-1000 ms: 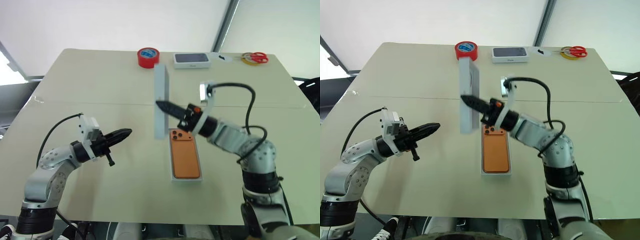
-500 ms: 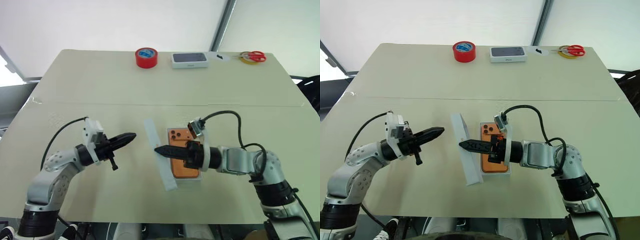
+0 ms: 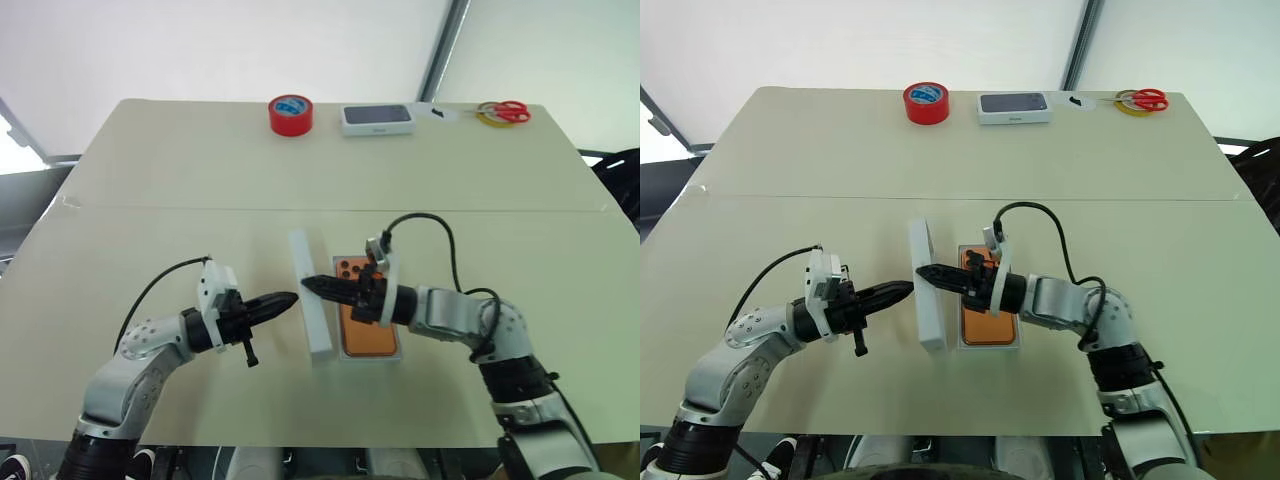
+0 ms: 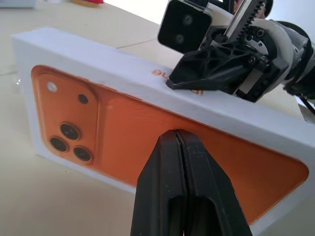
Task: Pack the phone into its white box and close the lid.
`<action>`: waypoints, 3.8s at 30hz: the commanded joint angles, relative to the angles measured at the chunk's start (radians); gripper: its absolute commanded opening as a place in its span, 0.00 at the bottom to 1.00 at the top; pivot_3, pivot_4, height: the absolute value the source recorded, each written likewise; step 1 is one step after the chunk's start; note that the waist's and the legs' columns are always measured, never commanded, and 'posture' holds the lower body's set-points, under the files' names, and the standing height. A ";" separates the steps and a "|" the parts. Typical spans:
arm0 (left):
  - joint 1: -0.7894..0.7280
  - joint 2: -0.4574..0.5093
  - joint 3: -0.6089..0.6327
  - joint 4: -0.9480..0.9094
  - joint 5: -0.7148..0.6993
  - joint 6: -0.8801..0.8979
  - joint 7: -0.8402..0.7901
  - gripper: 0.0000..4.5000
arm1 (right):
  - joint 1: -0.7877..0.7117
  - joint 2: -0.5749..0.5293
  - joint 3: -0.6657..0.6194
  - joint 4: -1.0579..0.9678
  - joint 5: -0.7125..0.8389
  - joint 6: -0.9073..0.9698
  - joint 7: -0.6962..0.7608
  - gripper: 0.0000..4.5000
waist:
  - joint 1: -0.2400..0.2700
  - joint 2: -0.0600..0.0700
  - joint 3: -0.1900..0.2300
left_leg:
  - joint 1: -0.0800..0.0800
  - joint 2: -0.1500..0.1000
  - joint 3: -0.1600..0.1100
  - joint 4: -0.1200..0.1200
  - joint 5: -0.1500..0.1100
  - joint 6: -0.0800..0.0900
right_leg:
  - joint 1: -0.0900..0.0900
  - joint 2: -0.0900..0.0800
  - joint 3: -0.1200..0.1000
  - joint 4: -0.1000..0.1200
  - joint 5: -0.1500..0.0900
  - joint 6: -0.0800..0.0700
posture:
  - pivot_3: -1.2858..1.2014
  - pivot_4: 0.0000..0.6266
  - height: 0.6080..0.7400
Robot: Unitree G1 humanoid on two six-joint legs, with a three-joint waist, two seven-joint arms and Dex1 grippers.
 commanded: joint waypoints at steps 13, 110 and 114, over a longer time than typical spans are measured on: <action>-0.048 -0.040 -0.030 0.042 -0.003 0.001 -0.002 0.01 | 0.093 -0.014 -0.099 -0.086 0.034 0.051 -0.055 0.00 | 0.005 0.000 -0.001 | -0.005 -0.001 0.001 0.002 0.000 0.000 | -0.004 0.000 0.000 0.003 0.000 0.000 | 0.52 0.24 0.92; -0.287 -0.219 -0.211 0.340 0.234 -0.013 0.034 0.00 | 0.282 -0.415 -0.109 -0.226 -1.463 -0.504 1.061 0.01 | 0.033 0.000 -0.002 | -0.001 -0.001 0.001 0.007 0.003 -0.004 | -0.001 0.002 0.000 0.006 0.000 0.001 | 0.52 0.24 0.92; -0.306 -0.235 -0.209 0.362 0.244 -0.029 0.046 0.00 | 0.273 -0.407 -0.104 -0.214 -1.483 -0.511 1.050 0.01 | 0.033 0.000 -0.002 | -0.001 -0.001 0.001 0.007 0.003 -0.004 | -0.001 0.003 0.000 0.006 0.000 0.001 | 0.52 0.24 0.92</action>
